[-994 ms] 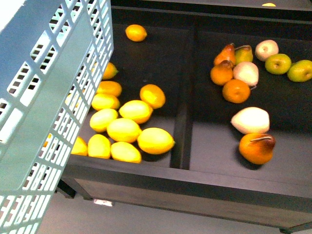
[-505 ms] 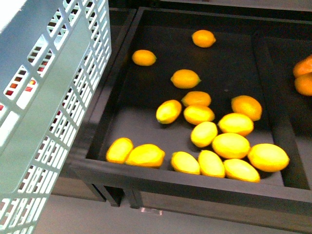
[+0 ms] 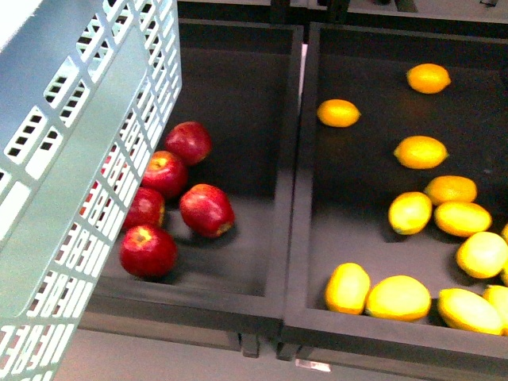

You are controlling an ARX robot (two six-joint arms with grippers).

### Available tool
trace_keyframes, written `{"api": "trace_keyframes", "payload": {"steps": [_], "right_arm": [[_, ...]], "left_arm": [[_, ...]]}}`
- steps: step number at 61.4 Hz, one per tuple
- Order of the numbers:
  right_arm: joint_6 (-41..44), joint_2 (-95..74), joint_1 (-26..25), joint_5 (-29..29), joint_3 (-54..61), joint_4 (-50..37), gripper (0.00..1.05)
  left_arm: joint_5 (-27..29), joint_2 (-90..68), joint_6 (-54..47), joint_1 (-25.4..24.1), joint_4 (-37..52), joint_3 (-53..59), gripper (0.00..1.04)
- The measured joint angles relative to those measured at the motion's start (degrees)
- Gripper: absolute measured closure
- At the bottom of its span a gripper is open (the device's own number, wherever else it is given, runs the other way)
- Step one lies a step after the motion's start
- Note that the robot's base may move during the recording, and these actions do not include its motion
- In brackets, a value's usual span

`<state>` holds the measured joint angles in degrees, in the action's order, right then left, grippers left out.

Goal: Pick lemon and mango into basket

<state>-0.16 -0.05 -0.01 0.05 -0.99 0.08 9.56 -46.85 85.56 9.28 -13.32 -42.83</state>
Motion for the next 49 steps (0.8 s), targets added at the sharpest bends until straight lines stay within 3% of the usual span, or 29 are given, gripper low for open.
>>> {"api": "trace_keyframes", "payload": {"steps": [49], "right_arm": [[0.0, -0.2, 0.0, -0.3, 0.0, 0.0, 0.09]], "left_arm": [[0.2, 0.0, -0.5, -0.3, -0.1, -0.1, 1.0]]}}
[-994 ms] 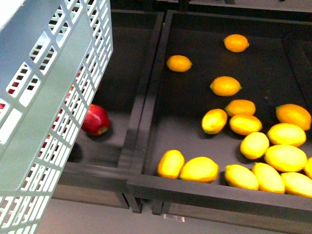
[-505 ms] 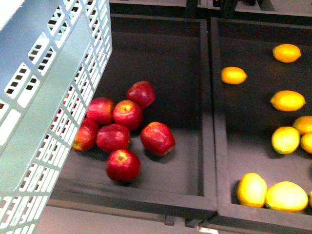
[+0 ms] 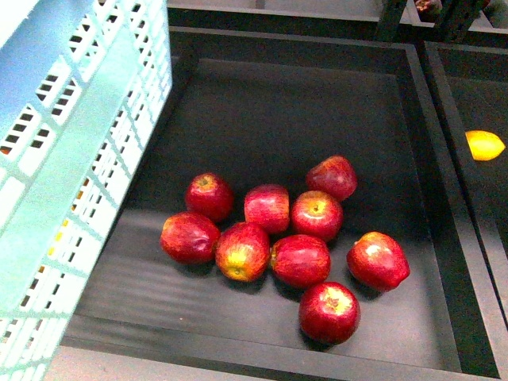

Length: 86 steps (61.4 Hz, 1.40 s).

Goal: Pick lemon and mango into basket

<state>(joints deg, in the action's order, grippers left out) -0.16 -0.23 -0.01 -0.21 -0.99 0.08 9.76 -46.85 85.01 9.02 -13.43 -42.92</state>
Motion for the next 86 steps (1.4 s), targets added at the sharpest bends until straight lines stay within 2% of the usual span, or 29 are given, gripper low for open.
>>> {"api": "trace_keyframes", "payload": {"steps": [10, 15, 19, 25, 31, 43, 58, 75, 86], "right_arm": [[0.0, 0.0, 0.0, 0.1, 0.0, 0.0, 0.09], [0.0, 0.0, 0.0, 0.2, 0.0, 0.0, 0.09], [0.0, 0.0, 0.0, 0.2, 0.0, 0.0, 0.09], [0.0, 0.0, 0.0, 0.2, 0.0, 0.0, 0.09], [0.0, 0.0, 0.0, 0.2, 0.0, 0.0, 0.09], [0.0, 0.0, 0.0, 0.2, 0.0, 0.0, 0.09], [0.0, 0.0, 0.0, 0.2, 0.0, 0.0, 0.09], [0.0, 0.0, 0.0, 0.2, 0.0, 0.0, 0.09], [0.0, 0.0, 0.0, 0.2, 0.0, 0.0, 0.09]], "left_arm": [[-1.0, -0.1, 0.1, 0.1, -0.3, -0.1, 1.0], [-7.5, -3.2, -9.6, 0.0, -9.1, -4.4, 1.0], [-9.6, -6.8, -18.2, 1.9, -9.7, -6.9, 1.0], [-9.6, -13.0, -25.9, 5.8, -7.3, -9.4, 1.0], [-6.8, -20.1, -28.7, 8.5, -3.8, -12.9, 1.0], [-8.4, -31.8, -28.5, 12.9, 1.3, -21.5, 1.0], [-11.2, -44.0, -26.6, 18.9, 3.4, -29.5, 1.0], [-17.2, -47.5, -28.7, 26.5, 4.4, -31.7, 1.0], [-18.7, -46.6, -28.6, 30.0, 6.2, -30.7, 1.0]]}}
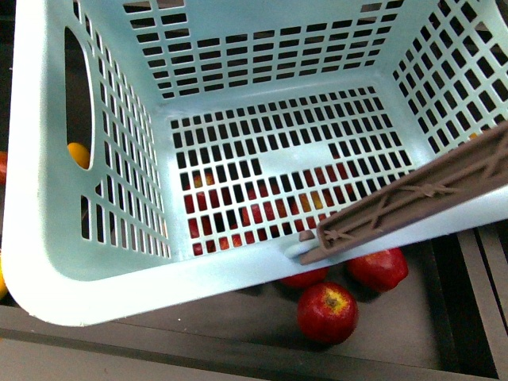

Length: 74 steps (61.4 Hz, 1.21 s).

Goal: Pick lemon and mango into basket

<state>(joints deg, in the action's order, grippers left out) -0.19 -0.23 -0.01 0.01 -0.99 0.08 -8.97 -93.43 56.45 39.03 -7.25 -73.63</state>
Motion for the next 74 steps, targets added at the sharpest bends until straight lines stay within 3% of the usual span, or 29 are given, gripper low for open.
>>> {"api": "trace_keyframes", "payload": {"steps": [35, 40, 43, 50, 66, 74], "right_arm": [[0.0, 0.0, 0.0, 0.0, 0.0, 0.0, 0.09], [-5.8, -5.7, 0.8, 5.2, -4.2, 11.0, 0.09], [-11.1, -11.2, -0.6, 5.5, -6.9, 17.5, 0.09], [-15.0, -15.5, -5.9, 2.4, -7.2, 17.4, 0.09], [-13.8, -29.2, -24.7, -5.8, -7.5, 3.3, 0.09], [-12.9, -44.3, -27.8, -6.0, -8.2, -8.3, 0.09]], "left_arm": [[0.1, 0.4, -0.3, 0.4, 0.0, 0.7, 1.0], [0.1, 0.4, -0.3, 0.4, 0.0, 0.7, 1.0], [0.2, 0.5, -0.3, 0.4, 0.0, 0.7, 1.0], [0.1, 0.5, -0.4, 0.5, 0.0, 0.7, 1.0], [0.1, 0.5, -0.4, 0.5, 0.0, 0.7, 1.0], [0.2, 0.5, -0.5, 0.5, 0.0, 0.7, 1.0]]}}
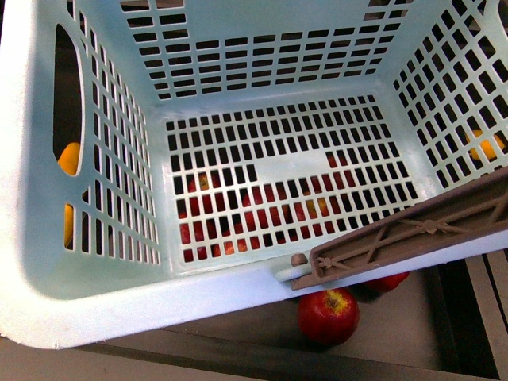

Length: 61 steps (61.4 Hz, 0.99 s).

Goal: Pick lemon and mango into basket

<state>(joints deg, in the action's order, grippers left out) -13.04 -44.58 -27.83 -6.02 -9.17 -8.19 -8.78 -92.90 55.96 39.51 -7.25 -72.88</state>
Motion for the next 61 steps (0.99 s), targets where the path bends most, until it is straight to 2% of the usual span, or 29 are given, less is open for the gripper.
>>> {"api": "trace_keyframes", "payload": {"steps": [12, 19, 29, 39, 61], "right_arm": [[4.6, -30.2, -1.2, 2.5, -5.7, -21.3, 0.09], [8.4, -48.1, -3.0, 4.2, -11.6, -30.0, 0.09], [8.5, -66.8, -5.0, 4.9, -19.8, -31.5, 0.09], [8.2, -78.1, -4.8, 5.1, -26.3, -31.5, 0.09], [6.8, -89.6, -4.1, 5.8, -37.9, -28.9, 0.09]], "left_arm": [[-0.1, 0.0, 0.0, 0.0, 0.0, 0.0, 1.0], [-0.1, 0.0, 0.0, 0.0, 0.0, 0.0, 1.0], [0.0, 0.0, 0.0, 0.0, 0.0, 0.0, 1.0], [-0.1, 0.0, 0.0, 0.0, 0.0, 0.0, 1.0], [0.0, 0.0, 0.0, 0.0, 0.0, 0.0, 1.0]]}}
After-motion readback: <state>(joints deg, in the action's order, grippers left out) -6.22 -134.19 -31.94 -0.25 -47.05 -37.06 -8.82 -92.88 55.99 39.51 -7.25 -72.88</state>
